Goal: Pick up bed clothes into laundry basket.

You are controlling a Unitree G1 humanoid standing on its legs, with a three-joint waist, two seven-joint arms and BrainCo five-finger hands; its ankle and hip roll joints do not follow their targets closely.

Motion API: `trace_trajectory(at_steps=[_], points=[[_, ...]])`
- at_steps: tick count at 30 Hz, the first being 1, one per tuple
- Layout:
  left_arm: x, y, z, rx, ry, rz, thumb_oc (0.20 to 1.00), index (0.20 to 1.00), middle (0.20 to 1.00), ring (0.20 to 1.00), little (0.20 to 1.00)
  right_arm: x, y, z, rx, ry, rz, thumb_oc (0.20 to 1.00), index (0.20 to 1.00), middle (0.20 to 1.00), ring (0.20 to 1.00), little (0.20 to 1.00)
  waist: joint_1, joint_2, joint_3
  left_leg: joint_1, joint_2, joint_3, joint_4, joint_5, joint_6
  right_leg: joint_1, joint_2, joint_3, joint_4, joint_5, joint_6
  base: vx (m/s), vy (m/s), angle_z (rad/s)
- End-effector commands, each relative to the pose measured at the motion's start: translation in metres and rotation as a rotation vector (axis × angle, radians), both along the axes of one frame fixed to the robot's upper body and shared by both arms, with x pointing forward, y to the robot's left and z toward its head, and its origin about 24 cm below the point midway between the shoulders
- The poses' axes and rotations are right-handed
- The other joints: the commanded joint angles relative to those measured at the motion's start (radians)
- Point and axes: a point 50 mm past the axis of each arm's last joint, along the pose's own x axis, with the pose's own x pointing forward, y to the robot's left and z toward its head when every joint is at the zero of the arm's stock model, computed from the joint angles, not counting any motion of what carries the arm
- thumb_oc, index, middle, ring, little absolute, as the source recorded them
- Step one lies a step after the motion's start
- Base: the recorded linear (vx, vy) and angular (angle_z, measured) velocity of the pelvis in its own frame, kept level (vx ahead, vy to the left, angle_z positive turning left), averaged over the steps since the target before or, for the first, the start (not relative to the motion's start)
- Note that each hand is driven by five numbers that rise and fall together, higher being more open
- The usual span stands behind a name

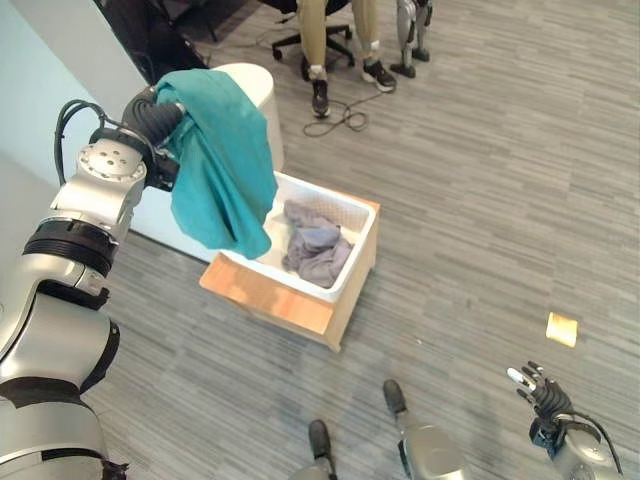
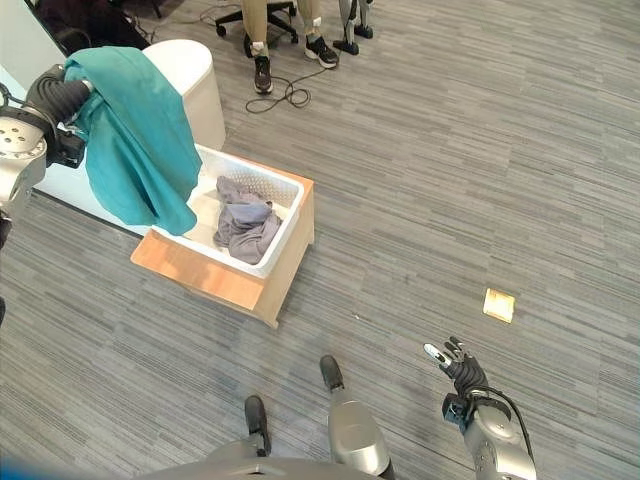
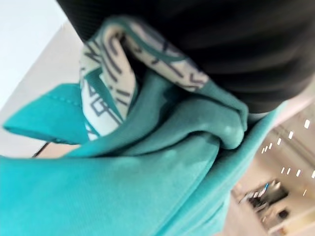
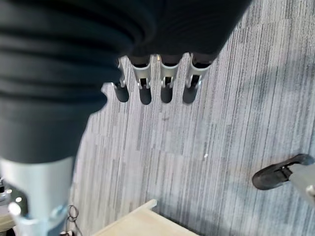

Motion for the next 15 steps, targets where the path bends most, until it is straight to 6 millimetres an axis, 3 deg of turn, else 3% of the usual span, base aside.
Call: trace_trajectory(at_steps=[1,9,15], points=[[-0.007,0.0,0.058,0.071,-0.168,0.008,0.2,0.2,0.2,0.2,0.2,0.009,-0.007,0.013,-0.045,-0.054,0.032,1.0,1.0,1.0,1.0,1.0,0.009,-0.034,0.039,0.048,-0.004,0.012,0.011,-0.013,0.008,-0.025,-0.03,-0.017,0.021,-0.042,0.081,-0.03,-0.014,0.01],[-0.006,0.017,0.038,0.043,-0.117,0.088,0.2,0.2,0.2,0.2,0.2,0.005,-0.005,0.01,-0.062,-0.032,0.07,1.0,1.0,1.0,1.0,1.0,-0.011,-0.055,0.07,-0.007,0.005,0.019,0.011,0.0,-0.006,-0.078,-0.026,-0.022,0.02,-0.033,0.078,0.0,-0.019,-0.04],[-0.004,0.02,0.032,0.048,-0.096,0.113,0.2,0.2,0.2,0.2,0.2,0.006,-0.001,0.008,-0.056,-0.03,0.084,1.0,1.0,1.0,1.0,1.0,-0.02,-0.047,0.076,-0.014,0.01,0.022,0.011,-0.006,-0.011,-0.09,-0.023,-0.02,0.021,-0.036,0.075,0.01,-0.006,0.0]])
